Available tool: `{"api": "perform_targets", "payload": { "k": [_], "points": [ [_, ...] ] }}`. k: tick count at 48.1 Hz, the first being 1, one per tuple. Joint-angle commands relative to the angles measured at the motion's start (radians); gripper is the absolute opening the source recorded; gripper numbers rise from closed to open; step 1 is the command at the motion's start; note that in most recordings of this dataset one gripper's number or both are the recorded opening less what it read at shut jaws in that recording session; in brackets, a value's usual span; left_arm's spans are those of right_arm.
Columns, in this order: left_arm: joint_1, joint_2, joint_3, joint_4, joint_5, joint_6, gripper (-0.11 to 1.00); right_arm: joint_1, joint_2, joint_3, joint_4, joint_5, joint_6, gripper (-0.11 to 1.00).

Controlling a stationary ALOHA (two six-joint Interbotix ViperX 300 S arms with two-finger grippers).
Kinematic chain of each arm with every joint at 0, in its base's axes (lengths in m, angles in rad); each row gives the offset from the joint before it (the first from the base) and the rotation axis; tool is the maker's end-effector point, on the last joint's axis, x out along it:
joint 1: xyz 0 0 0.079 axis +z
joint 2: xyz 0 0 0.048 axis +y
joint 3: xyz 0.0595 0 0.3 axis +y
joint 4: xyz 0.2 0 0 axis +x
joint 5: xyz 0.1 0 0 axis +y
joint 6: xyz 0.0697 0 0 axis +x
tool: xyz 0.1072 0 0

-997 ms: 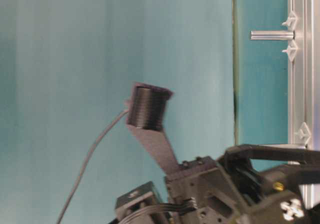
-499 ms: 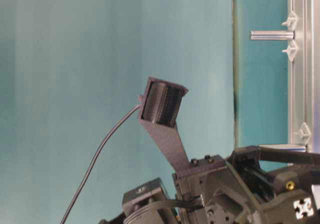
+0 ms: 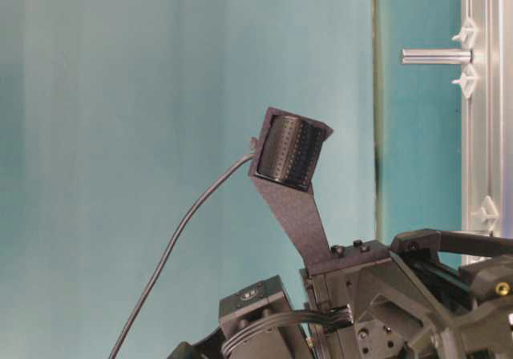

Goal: Find the location of the shaft and insert the large gear.
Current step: 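Close the left gripper on the gear hub and lift it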

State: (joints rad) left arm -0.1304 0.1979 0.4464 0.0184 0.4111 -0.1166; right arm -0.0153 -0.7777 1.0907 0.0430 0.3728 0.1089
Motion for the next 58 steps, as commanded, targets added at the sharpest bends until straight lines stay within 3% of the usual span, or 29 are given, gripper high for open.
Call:
{"api": "perform_targets", "payload": {
  "k": [1, 24, 34, 58],
  "points": [
    [-0.003, -0.009, -0.002, 0.002, -0.003, -0.006, 0.94, -0.003, -0.008, -0.008, 0.002, -0.003, 0.009, 0.04],
    [-0.003, 0.003, 0.018, 0.002, 0.026, -0.011, 0.92, -0.002, -0.018, -0.005, 0.003, 0.006, 0.011, 0.04],
    [-0.003, 0.003, 0.005, 0.002, 0.066, -0.009, 0.72, -0.002, -0.026, -0.003, 0.002, 0.006, 0.011, 0.04],
    [-0.003, -0.041, -0.080, 0.002, 0.107, 0.015, 0.72, -0.002, -0.064, 0.003, 0.002, 0.035, 0.011, 0.04]
  ]
}}
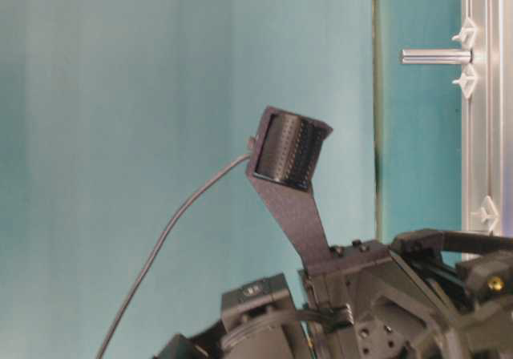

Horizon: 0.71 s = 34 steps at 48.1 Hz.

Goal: Find the location of the shaft and insert the large gear.
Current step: 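Close the left gripper on the gear hub and lift it, then carry the gear with the left gripper over the right shaft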

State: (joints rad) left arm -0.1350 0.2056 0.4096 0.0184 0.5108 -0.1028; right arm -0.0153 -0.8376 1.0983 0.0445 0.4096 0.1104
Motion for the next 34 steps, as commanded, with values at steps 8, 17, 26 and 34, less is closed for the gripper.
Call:
{"api": "perform_targets", "payload": {
  "k": [8, 17, 26, 34],
  "points": [
    [0.002, -0.072, -0.084, 0.002, 0.046, 0.020, 0.72, -0.003, -0.029, 0.003, 0.000, 0.000, 0.009, 0.04],
    [0.003, -0.089, -0.163, 0.003, 0.100, 0.069, 0.72, -0.002, -0.048, 0.008, 0.002, 0.003, 0.009, 0.04],
    [0.028, -0.086, -0.268, 0.003, 0.152, 0.175, 0.72, -0.003, -0.064, 0.011, 0.002, 0.005, 0.009, 0.04],
    [0.072, -0.081, -0.334, 0.003, 0.176, 0.250, 0.72, -0.003, -0.084, 0.020, 0.002, 0.005, 0.020, 0.04]
  ]
}}
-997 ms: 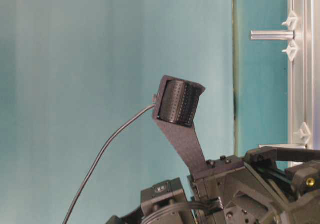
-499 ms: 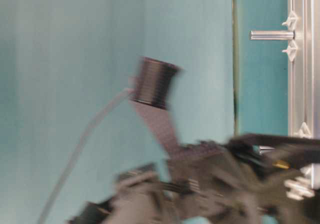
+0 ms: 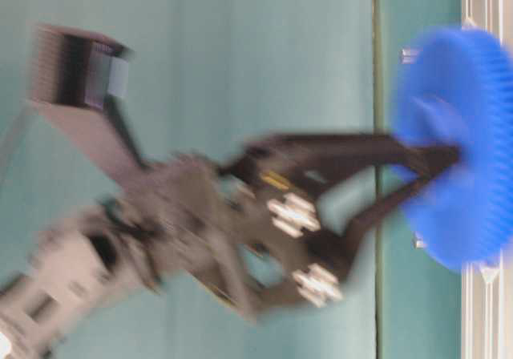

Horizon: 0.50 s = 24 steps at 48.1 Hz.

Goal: Find the location of the shaft and insert the large gear.
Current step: 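Carry the gear with the left gripper over the right shaft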

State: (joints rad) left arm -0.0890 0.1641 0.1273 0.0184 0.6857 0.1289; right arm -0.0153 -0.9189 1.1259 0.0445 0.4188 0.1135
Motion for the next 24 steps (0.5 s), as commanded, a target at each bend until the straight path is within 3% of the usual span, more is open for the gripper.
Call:
{"api": "perform_targets", "payload": {
  "k": [1, 10, 24],
  "points": [
    [0.034, -0.040, -0.055, 0.003, 0.002, 0.025, 0.72, -0.002, -0.005, -0.006, 0.003, -0.005, 0.020, 0.04],
    [0.087, -0.037, -0.069, 0.005, 0.002, 0.091, 0.72, 0.000, -0.029, 0.009, 0.002, -0.005, 0.057, 0.04],
    [0.144, 0.029, -0.115, 0.005, -0.028, 0.212, 0.72, 0.003, -0.077, 0.018, 0.002, 0.003, 0.061, 0.04]
  ]
}}
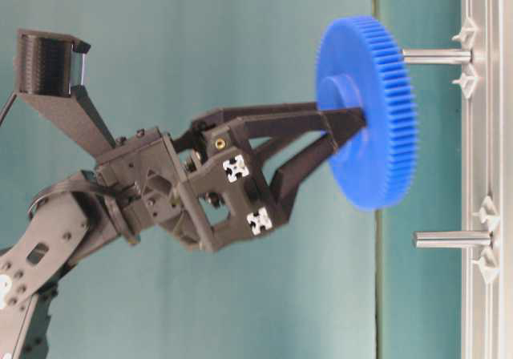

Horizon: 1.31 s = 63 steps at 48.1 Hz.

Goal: Find the location of the shaft and insert the large gear.
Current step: 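Carry the gear with the left gripper over the right shaft, then align the gear's center hole above the right shaft with the left gripper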

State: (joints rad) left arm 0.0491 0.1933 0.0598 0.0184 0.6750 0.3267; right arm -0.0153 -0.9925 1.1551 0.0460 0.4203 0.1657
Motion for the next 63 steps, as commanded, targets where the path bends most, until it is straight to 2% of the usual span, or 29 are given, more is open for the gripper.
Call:
{"api": "perform_targets", "payload": {
  "k": [1, 24, 63],
  "points": [
    [0.008, 0.008, -0.055, 0.005, -0.017, 0.020, 0.72, 0.003, -0.005, -0.009, 0.000, 0.006, 0.009, 0.04],
    [0.055, 0.144, -0.199, 0.005, -0.017, 0.075, 0.72, 0.000, -0.051, -0.002, -0.002, 0.040, 0.012, 0.04],
    [0.052, 0.173, -0.227, 0.005, 0.041, 0.072, 0.72, -0.005, -0.054, 0.006, -0.003, 0.037, 0.031, 0.04]
  ]
}}
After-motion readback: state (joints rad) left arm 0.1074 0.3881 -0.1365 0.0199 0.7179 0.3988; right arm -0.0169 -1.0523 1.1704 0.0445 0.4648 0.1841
